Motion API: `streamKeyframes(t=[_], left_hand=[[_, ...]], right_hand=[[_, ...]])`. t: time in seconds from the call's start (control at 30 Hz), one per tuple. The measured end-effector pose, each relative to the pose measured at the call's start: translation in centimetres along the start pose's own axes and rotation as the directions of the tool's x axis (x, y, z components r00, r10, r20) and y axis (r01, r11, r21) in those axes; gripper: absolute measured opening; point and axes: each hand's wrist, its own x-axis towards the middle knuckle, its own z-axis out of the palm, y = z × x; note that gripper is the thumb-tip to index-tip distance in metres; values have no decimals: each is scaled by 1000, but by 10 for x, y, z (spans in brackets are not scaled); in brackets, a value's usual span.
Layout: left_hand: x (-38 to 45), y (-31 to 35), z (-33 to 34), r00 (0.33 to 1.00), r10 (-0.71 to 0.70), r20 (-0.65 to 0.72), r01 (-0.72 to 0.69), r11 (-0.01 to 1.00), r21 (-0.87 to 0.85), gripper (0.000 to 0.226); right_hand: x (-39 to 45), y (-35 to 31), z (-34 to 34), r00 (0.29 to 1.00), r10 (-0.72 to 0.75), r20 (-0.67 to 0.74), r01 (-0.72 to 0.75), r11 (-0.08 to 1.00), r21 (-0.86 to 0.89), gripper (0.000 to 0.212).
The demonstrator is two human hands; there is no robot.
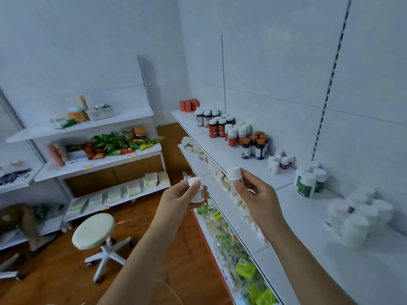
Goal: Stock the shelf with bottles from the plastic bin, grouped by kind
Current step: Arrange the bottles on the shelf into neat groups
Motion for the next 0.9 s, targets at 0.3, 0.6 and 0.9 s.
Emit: streamKeyframes(t=[0.3,0.6,0.9], left_hand=[[115,-45,-20,995,-84,-48,84,996,-6,24],[260,-76,-94,999,-36,24,34,996,85,18],[410,-69,-174,988,-27,151,5,990,144,26]], right_hand=[[130,48,54,995,89,-54,-90,996,-17,36],[253,92,151,992,118,-48,-122,989,-85,22],[379,108,252,990,117,-74,-128,978,-163,29]])
